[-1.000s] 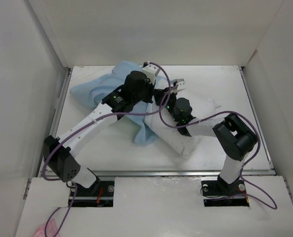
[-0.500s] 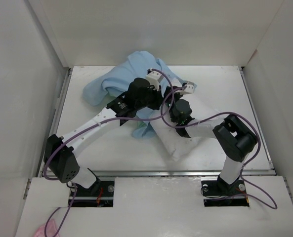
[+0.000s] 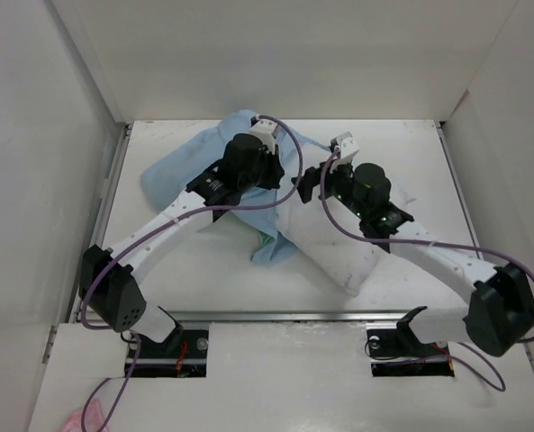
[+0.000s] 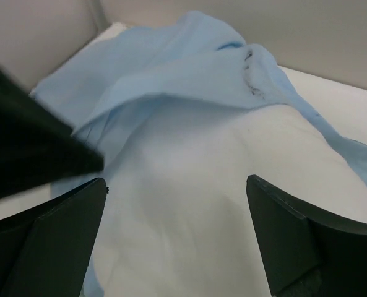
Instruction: Put the pillow into the pillowcase
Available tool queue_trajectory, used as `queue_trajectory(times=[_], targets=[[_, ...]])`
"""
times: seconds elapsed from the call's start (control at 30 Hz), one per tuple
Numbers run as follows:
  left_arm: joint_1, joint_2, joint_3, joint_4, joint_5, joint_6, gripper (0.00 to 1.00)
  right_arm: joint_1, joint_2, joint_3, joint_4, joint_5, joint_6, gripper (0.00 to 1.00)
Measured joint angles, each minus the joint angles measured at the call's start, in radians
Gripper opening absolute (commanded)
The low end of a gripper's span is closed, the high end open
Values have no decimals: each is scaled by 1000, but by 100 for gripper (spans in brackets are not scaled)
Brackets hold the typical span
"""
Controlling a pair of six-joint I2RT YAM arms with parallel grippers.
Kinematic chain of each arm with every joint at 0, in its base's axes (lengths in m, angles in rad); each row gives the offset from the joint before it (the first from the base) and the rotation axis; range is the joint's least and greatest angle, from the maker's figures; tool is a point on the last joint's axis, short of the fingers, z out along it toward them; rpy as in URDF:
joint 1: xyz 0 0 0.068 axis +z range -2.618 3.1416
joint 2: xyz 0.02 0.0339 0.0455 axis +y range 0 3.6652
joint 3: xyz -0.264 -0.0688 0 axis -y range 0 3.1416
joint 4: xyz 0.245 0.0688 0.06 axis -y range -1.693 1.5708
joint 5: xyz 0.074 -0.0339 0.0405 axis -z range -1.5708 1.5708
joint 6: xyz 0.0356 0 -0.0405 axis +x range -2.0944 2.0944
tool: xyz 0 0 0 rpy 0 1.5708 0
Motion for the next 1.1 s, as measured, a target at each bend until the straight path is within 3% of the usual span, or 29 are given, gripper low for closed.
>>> queue_trajectory(times=[0.17,0.33,0.4,0.43,0.47,0.57,0.63,0.9,1.0,1.1], targets=[[30,27,38,2,-14,18,0,5,-109,24,-258,11,-163,100],[28,28,39,2,6,33,0,-11,59,119,-394,-55,-279,100],[29,28,39,2,10,35,0,-17,193,208,-426,-111,-319,76],[32,28,39,2,8,38,0,-19,264,259,-441,-140,-339,57],[36,28,39,2,5,42,0,-21,330,312,-449,-166,-357,1],[43,30,53,-6,-4,57,0,-23,465,428,-434,-197,-351,0],[49,38,87,-28,-6,72,0,-23,459,419,-379,-187,-320,0],[-18,69,221,-51,97,105,0,0,-55,-73,43,111,-81,0],[-80,69,240,-46,163,105,0,42,-97,-159,225,229,-43,0],[-127,73,240,-73,192,105,0,92,-37,-214,411,335,-12,0]])
